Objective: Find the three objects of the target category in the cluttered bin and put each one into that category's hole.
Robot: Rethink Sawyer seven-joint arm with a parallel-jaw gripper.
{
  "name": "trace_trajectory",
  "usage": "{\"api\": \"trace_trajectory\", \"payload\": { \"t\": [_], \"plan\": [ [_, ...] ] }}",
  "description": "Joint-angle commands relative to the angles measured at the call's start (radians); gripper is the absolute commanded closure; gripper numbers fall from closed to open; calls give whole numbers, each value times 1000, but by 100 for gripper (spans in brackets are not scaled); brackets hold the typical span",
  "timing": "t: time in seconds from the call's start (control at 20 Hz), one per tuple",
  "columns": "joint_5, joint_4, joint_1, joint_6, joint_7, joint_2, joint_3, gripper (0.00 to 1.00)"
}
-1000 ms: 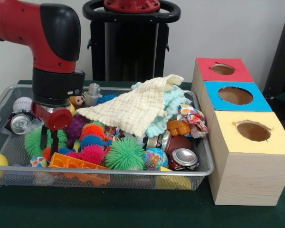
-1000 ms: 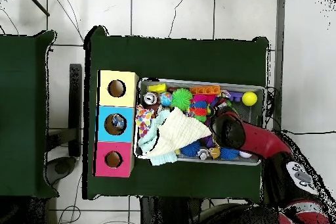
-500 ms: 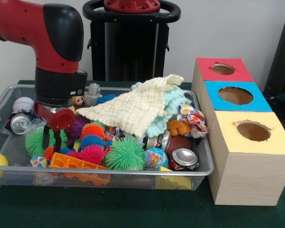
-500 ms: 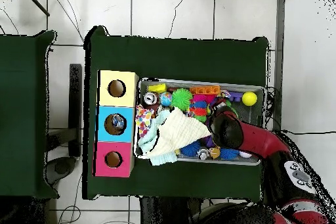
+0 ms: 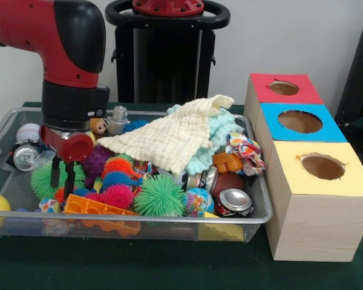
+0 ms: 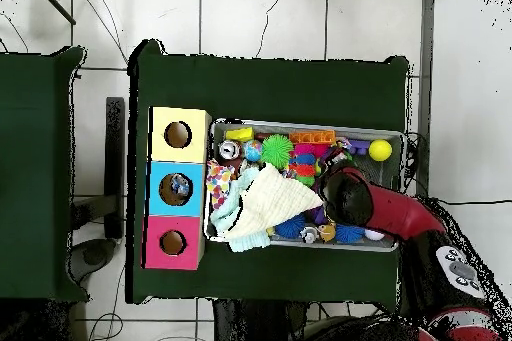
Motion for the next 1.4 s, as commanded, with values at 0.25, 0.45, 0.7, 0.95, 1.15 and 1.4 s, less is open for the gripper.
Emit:
{"api": "trace_trajectory", "payload": {
  "t": [0.25, 0.45, 0.7, 0.95, 1.15, 1.4],
  "plan": [
    [-40, 80, 5, 256, -87, -147, 22, 0],
    [-55, 79, -8, 239, -75, -119, 30, 0],
    [-71, 84, -26, 211, -56, -83, 27, 0],
    [-77, 102, -39, 171, -42, -61, 33, 0],
    [-69, 107, -58, 177, -47, -34, 55, 0],
    [-76, 120, -51, 151, -31, -4, 49, 0]
  ]
}}
